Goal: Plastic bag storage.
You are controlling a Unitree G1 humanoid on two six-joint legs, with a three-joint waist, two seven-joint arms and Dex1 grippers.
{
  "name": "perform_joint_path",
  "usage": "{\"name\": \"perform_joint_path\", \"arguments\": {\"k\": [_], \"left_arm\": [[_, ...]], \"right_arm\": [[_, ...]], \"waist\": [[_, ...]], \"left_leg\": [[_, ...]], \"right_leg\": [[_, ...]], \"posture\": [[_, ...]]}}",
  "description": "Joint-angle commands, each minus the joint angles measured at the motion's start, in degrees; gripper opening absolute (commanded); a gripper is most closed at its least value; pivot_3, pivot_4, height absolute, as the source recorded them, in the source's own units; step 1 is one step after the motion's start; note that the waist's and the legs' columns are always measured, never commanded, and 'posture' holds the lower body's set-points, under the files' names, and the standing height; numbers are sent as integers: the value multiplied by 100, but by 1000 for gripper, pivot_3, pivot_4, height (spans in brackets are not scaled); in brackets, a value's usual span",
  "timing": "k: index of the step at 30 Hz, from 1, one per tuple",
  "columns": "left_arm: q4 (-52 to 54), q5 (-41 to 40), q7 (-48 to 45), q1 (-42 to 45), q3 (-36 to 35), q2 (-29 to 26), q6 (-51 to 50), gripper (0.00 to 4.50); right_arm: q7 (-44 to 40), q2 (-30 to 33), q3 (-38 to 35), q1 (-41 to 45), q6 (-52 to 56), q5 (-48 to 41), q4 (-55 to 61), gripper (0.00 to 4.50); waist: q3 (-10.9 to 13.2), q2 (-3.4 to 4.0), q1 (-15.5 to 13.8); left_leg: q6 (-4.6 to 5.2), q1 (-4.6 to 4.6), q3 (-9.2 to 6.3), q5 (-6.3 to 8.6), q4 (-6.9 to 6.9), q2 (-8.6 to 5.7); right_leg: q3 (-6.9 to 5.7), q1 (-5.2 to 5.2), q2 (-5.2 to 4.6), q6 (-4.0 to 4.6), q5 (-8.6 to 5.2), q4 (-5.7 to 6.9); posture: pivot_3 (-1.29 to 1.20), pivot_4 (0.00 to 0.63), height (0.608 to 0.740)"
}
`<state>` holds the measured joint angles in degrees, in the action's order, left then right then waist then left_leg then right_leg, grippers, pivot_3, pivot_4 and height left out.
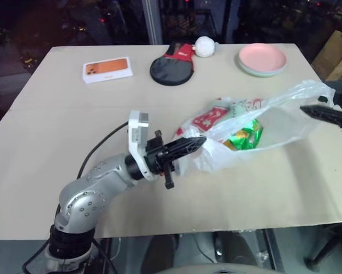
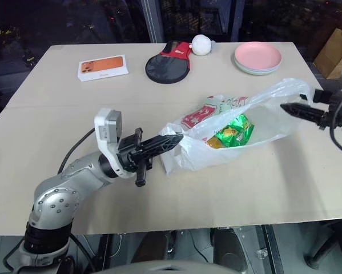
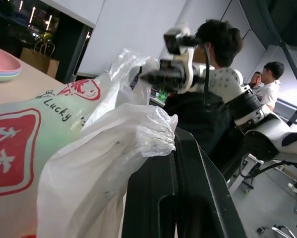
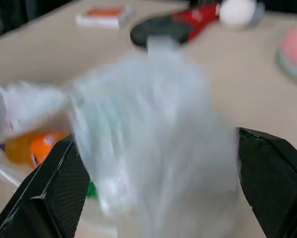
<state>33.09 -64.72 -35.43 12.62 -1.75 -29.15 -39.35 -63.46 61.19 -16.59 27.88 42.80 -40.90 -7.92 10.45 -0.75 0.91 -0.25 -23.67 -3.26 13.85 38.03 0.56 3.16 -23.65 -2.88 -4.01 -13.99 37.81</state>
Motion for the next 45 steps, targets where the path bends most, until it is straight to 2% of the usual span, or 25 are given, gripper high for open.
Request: {"name": "perform_joint_path", "arguments": {"k": [1,2,3,5,11,16,19,23,25,27,29,32,35,36,39,40,42,45], "left_arm": [[198,-51,-63,-20,-94,-40,34,0],[197,-57,-61,-19,-96,-42,29,0],[204,-61,-61,-27,-102,-49,26,0],[188,-98,-31,-33,-143,-71,-2,0],[-31,-215,244,81,-422,-70,12,0],[-712,-938,683,950,-1257,85,218,0],[-1310,-1223,1184,2126,-1694,239,510,0],[-2477,-950,1636,3981,-2085,410,1154,0],[-3078,-647,1636,4626,-2196,438,1466,0],[-3507,-415,1578,4911,-2217,438,1592,0],[-3681,-216,1436,4839,-2110,419,1526,0],[-3601,190,1282,4251,-1814,411,1306,0],[-3298,715,1109,3298,-1542,334,1198,0],[-3191,851,1028,3009,-1476,295,1172,553],[-2834,1052,742,2393,-1365,110,1069,1776],[-2715,1123,681,2233,-1328,19,1020,2103],[-2497,1169,570,1970,-1324,-117,890,2755],[-2195,1365,339,1616,-1229,-318,844,4094]], "right_arm": [[55,-97,-161,153,147,-114,49,4391],[81,-158,-182,190,234,-180,68,4391],[150,-230,-232,243,302,-240,90,3842],[218,-406,-556,413,649,-735,221,3125],[433,-582,-1093,527,1251,-1472,309,42],[1056,-860,-1271,900,1548,-1806,251,42],[1764,-1184,-1172,1466,1544,-1677,-1,42],[2484,-1580,-1032,2284,1520,-1486,-427,42],[2837,-1742,-942,2628,1539,-1349,-650,42],[3055,-1801,-736,2767,1502,-1075,-770,42],[3025,-1766,-529,2730,1413,-833,-815,42],[2531,-1610,-403,2476,1602,-918,-658,820],[2105,-1284,-223,1985,2038,-1088,-10,2106],[1972,-1159,-156,1803,2156,-1110,194,2660],[1224,-651,46,1078,2381,-1256,828,4159],[981,-518,78,857,2391,-1298,993,4448],[828,-403,127,631,2392,-1265,1092,4500],[829,-242,493,465,1998,-695,1081,4500]], "waist": [[0,0,-1],[0,0,0],[0,0,1],[0,1,4],[1,1,-24],[2,1,-16],[6,-6,-3],[11,-15,-6],[11,-15,7],[10,-13,5],[8,-11,2],[8,-11,-12],[8,-10,-14],[8,-10,-9],[9,-12,-1],[10,-12,-6],[9,-13,-7],[8,-10,8]], "left_leg": [[0,-1,-1,0,1,0],[0,0,-2,0,2,1],[0,0,-4,0,3,1],[0,1,-5,0,4,1],[0,-4,-11,0,7,1],[0,-3,-13,0,16,1],[0,-5,-13,0,27,2],[-1,-10,-13,-1,30,-1],[-2,-13,-12,-1,27,-2],[-4,-14,-11,-2,19,-4],[-11,-14,-10,-6,-2,-7],[-21,-23,-10,-12,-35,-12],[-22,-38,-11,-13,-55,-17],[-23,-43,-11,-13,-60,-20],[-22,-52,-12,-13,-65,-19],[-22,-54,-14,-13,-65,-17],[-18,-53,-20,-11,-60,-16],[1,-8,-4,0,-59,-16]], "right_leg": [[0,0,0,0,0,0],[-2,1,1,0,0,0],[-3,2,1,0,0,1],[-3,2,2,0,0,5],[-8,3,2,0,0,4],[-11,4,4,0,0,8],[-11,4,7,-1,1,12],[-9,4,7,-8,7,10],[-7,1,7,-8,7,5],[-6,0,5,-8,7,-1],[-8,-1,0,-7,5,-19],[-12,-10,-10,-7,5,-38],[-17,-18,-21,-7,6,-44],[-17,-23,-25,-8,6,-50],[-19,-30,-24,-8,5,-64],[-22,-31,-24,-8,5,-79],[-31,-29,-23,-9,6,-83],[-12,1,-22,-10,6,-67]], "posture": [[0,150,740],[0,150,740],[0,150,740],[0,150,740],[0,150,740],[0,150,740],[0,150,740],[0,150,740],[0,150,740],[0,150,740],[0,150,740],[0,150,740],[0,150,740],[0,150,740],[0,150,740],[0,150,740],[0,150,740],[0,150,740]]}}
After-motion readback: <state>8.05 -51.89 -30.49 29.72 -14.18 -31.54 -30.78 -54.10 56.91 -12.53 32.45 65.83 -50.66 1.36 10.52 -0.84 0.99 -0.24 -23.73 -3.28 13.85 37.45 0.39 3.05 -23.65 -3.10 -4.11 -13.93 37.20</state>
